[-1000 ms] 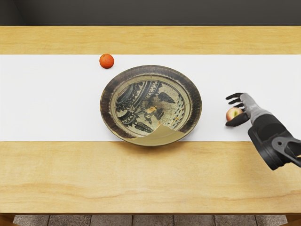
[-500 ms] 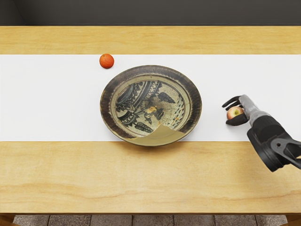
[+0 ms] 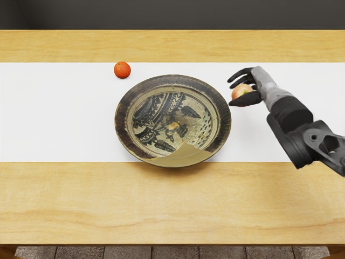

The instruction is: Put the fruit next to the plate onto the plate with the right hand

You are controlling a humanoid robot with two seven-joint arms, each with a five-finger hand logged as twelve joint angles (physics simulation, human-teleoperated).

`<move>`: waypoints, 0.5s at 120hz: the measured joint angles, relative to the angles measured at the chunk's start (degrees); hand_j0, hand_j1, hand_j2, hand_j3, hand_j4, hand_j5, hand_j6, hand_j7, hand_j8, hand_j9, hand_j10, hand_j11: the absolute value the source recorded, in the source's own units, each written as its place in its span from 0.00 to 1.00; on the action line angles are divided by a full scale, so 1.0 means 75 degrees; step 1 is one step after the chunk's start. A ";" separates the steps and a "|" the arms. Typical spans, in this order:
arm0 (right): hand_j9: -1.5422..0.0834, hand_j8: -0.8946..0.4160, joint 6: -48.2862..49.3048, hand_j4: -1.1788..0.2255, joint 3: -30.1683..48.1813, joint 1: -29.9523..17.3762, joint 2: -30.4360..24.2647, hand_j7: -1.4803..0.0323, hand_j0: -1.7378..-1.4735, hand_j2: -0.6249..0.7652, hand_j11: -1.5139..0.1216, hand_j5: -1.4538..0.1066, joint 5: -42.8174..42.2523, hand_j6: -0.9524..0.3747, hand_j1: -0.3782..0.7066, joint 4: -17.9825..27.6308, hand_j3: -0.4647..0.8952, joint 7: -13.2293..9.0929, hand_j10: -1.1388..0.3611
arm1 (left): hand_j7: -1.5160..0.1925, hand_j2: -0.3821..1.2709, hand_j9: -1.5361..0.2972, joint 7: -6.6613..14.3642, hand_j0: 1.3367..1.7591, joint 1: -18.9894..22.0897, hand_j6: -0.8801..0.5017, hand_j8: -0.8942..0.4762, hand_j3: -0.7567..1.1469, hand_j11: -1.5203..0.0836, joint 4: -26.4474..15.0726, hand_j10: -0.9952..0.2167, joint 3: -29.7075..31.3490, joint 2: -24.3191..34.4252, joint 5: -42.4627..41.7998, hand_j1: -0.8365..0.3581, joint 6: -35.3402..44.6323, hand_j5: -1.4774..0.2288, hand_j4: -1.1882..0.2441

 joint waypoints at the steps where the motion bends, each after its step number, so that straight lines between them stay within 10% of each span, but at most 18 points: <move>1: 0.40 0.39 0.0002 0.37 -0.0001 0.0022 0.0044 0.40 0.32 0.55 0.39 0.36 0.0000 0.22 0.58 0.0007 0.34 0.0000 0.50 | 0.89 0.23 0.84 0.0000 0.76 0.0000 0.64 0.65 0.40 0.95 0.0000 0.82 0.0000 0.0000 0.0000 0.99 0.0000 0.87 0.83; 60: 0.38 0.39 0.0017 0.37 -0.0854 0.0175 0.2288 0.39 0.32 0.56 0.38 0.33 0.0035 0.20 0.57 -0.0462 0.34 -0.0001 0.50 | 0.89 0.23 0.84 0.0000 0.76 0.0000 0.64 0.65 0.40 0.95 0.0000 0.82 0.0000 0.0000 -0.0001 0.99 0.0000 0.87 0.83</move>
